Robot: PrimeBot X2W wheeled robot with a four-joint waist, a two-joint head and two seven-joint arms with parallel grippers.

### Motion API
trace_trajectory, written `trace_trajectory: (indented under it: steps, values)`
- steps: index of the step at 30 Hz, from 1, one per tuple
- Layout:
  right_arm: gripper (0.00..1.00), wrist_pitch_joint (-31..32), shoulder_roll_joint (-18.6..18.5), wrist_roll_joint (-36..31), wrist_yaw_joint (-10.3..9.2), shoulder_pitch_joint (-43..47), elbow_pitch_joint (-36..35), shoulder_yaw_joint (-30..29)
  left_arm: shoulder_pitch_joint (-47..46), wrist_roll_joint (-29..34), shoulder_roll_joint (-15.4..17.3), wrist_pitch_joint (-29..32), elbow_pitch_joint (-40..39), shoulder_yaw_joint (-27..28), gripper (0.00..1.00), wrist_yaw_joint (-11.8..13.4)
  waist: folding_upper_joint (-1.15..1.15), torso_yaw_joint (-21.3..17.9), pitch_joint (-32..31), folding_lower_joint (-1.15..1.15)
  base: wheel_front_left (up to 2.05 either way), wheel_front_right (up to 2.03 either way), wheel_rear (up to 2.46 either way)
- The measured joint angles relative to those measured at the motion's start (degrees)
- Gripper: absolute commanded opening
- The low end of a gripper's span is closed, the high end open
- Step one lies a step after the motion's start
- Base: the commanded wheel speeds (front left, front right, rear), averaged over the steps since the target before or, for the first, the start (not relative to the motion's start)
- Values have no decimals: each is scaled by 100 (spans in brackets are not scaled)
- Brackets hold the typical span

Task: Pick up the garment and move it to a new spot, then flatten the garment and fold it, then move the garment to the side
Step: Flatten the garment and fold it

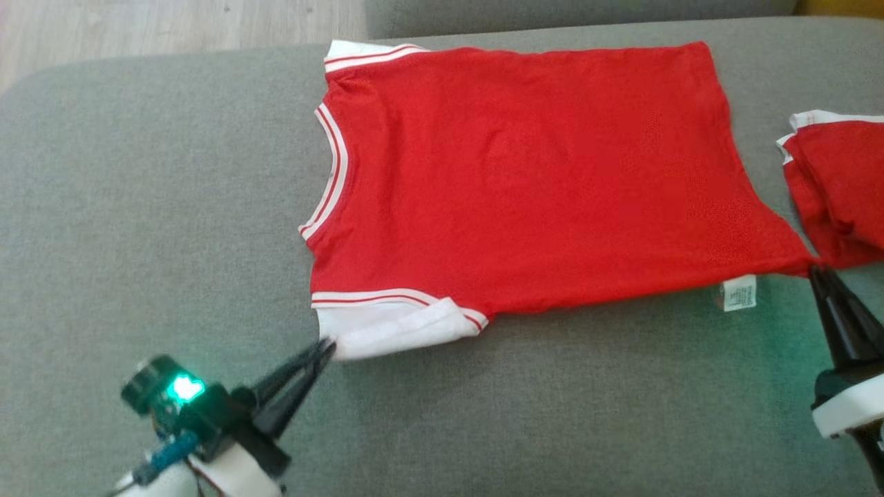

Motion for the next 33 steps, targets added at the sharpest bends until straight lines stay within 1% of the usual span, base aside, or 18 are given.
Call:
trace_trajectory:
  steps: [5, 9, 14, 16, 22, 27, 31, 32, 33]
  values:
    - [0, 0, 37, -35, 0, -222, 34, -130, -795, 299, 2, -66, 32, 179, 0, -24, 0, 10, 218, 1, 0, 0, 0]
    - [0, 0, 29, -34, 0, -693, 160, -183, -1640, 592, -37, -77, 279, 291, 0, -230, 0, 32, 477, 1, 0, 0, 0]
    - [0, 1, -27, -31, 0, -1384, 363, -96, -2570, 875, -300, -130, 749, 312, 0, -456, 0, 39, 851, 2, 0, 0, 0]
    - [0, 1, -73, -31, 0, -1672, 427, 5, -2890, 991, -398, -138, 943, 312, 0, -494, 0, 33, 1000, 2, 0, 0, 0]
    - [0, 34, -192, -19, 0, -2377, 681, 270, -3588, 1311, -623, -241, 1472, 313, 0, -561, 0, 15, 1355, 2, 0, 0, 0]
    - [0, 77, -215, 20, 0, -2928, 994, 592, -4072, 1534, -803, -335, 1979, 333, 0, -553, 0, -7, 1668, 2, 0, 0, 0]
    - [0, 75, -205, 23, 0, -3284, 1255, 764, -4253, 1597, -926, -348, 2302, 385, 0, -505, -1, -28, 1860, 2, 0, 0, 0]
    - [13, 70, -198, 48, 0, -3349, 1325, 794, -4265, 1595, -977, -358, 2390, 410, 0, -504, -1, -33, 1889, 2, 0, 0, 0]
    - [73, 67, -180, 77, 0, -3404, 1395, 810, -4264, 1585, -1021, -359, 2461, 427, 9, -503, -1, -39, 1904, 2, 0, 0, 0]
